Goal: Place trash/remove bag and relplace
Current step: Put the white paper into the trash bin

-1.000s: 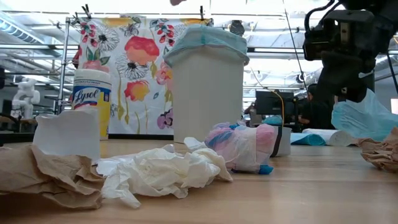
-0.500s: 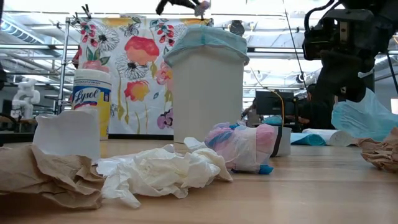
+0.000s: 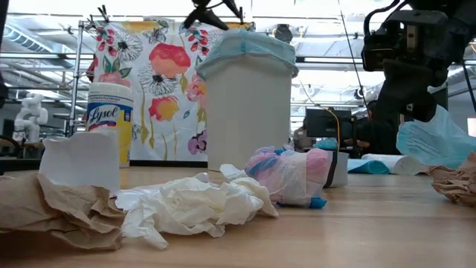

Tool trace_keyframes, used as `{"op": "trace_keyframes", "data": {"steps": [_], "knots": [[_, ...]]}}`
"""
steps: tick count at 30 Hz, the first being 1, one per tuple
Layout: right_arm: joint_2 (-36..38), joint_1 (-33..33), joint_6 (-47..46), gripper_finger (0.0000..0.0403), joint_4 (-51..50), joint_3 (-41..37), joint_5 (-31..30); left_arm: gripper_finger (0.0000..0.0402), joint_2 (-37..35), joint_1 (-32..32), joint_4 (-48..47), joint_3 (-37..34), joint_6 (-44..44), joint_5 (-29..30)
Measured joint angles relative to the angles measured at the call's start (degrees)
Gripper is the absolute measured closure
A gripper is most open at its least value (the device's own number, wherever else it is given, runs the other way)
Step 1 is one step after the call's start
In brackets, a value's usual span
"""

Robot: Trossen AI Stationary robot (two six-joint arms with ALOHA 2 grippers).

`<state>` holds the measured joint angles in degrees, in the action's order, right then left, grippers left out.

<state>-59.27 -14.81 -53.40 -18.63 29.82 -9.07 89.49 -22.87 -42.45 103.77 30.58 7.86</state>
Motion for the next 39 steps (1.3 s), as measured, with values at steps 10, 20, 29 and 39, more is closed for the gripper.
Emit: {"op": "trace_keyframes", "data": {"steps": [10,20,29,39], "knots": [[0.0,0.0,-0.8,0.0403,0.2,0.0,-0.1,0.0194,-7.7,14.6,-22.4,-2.9,0.7,13.6],[0.0,0.0,-0.6,0.0403,0.4,0.0,0.1,0.0213,-17.3,34.6,-14.0,-34.3,29.8,18.2],[0.0,-1.5,3.8,0.038,2.2,0.0,0.3,0.0215,-19.3,47.8,9.3,-57.9,53.6,18.2],[-3.9,-3.7,24.1,0.0291,15.4,0.1,0.2,0.0215,-18.6,54.4,12.0,-62.9,64.9,19.6]]}}
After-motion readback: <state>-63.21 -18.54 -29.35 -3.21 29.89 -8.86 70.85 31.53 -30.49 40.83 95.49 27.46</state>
